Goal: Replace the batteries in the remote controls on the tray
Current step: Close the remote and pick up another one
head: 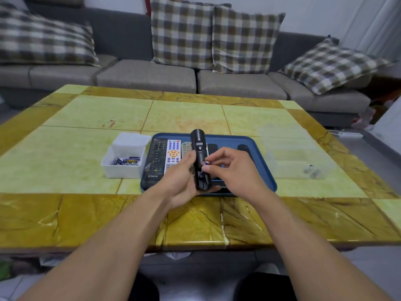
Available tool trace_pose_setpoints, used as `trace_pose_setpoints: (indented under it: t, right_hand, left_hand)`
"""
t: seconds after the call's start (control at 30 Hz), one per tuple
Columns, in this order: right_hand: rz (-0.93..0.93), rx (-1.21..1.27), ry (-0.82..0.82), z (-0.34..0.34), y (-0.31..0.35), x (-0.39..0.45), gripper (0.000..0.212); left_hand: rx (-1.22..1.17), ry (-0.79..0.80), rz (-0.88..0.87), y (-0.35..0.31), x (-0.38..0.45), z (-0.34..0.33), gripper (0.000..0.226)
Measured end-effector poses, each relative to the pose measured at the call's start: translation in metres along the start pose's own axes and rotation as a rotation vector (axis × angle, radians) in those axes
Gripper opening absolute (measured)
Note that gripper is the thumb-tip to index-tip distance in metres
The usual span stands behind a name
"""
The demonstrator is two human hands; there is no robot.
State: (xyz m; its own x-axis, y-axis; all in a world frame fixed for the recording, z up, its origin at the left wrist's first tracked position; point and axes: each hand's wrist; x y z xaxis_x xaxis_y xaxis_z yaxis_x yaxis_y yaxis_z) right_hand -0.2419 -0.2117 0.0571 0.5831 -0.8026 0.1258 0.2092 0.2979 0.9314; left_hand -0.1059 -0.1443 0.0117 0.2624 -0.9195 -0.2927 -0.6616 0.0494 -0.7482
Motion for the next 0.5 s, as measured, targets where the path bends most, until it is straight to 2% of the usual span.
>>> trace_pose_setpoints:
  t: [0.2,0.33,0.5]
  right_hand:
    - [0.135,-0.259,-0.092,0.007,-0.007,0.003,0.017]
    - [0.130,-0.240,-0.086,0.011,-0.008,0.003,0.019]
    - [0.102,-0.326,-0.057,0.012,-0.006,-0.001,0.019]
  left_hand:
    - [0.051,0.139,0.162,0.002,-0.001,-0.006,0.058]
    - [0.075,0.199,0.183,-0.001,-0.007,-0.011,0.060]
    - [0.057,0.133,0.149,0.001,-0.006,-0.016,0.060]
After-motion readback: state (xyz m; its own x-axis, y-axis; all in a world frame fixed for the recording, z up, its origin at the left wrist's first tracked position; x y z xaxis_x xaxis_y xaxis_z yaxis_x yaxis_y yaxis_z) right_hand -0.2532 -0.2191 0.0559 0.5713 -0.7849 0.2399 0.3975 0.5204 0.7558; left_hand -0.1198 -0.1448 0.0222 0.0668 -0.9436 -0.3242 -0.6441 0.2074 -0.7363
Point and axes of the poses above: each hand's wrist, its own x-axis towards the middle knuckle, its own z-axis out of the back of the hand, y = z × x, and after that the axes turned 6 degrees about -y, right-handed
